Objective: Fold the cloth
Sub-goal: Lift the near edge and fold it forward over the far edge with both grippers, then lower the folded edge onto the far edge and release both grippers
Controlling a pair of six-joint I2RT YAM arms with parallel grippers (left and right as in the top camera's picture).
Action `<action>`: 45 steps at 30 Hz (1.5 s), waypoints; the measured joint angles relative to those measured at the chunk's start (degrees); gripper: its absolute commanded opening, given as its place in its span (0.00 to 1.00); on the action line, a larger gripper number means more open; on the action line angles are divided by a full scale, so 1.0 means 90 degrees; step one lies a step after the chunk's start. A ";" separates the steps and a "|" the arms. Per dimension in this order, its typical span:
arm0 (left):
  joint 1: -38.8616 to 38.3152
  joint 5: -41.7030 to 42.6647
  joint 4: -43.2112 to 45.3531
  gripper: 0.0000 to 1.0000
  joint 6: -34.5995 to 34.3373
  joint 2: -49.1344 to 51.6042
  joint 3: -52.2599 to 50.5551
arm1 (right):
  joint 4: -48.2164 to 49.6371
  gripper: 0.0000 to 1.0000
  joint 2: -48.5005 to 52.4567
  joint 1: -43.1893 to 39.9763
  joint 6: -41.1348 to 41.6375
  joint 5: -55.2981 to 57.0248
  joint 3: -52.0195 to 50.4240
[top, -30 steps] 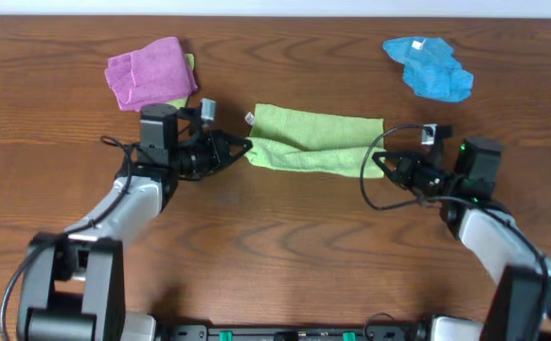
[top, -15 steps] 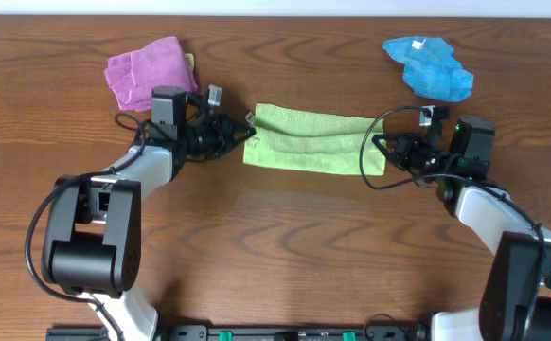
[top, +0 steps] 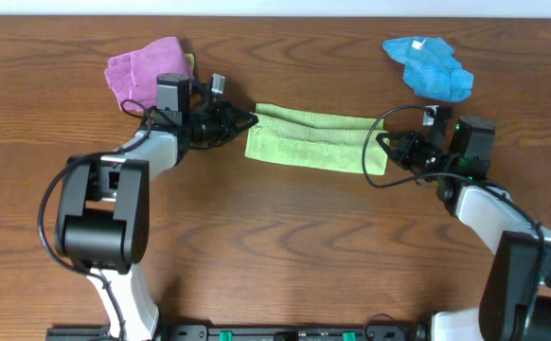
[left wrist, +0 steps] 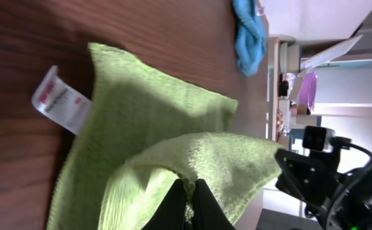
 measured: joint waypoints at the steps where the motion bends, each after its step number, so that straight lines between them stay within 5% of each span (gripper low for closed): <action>1: 0.0000 0.0010 0.0000 0.06 0.0000 0.0073 0.0049 | 0.0000 0.01 0.0051 0.0000 -0.0002 0.0007 0.0053; 17: 0.0075 -0.0068 -0.0221 0.06 0.0024 0.0291 0.0799 | -0.0053 0.01 0.1348 0.0092 -0.0002 0.0000 0.1195; 45: 0.0073 0.0182 -0.1535 0.06 0.0583 0.1168 0.1632 | -0.1212 0.01 0.1627 0.0092 -0.0304 0.0100 0.1625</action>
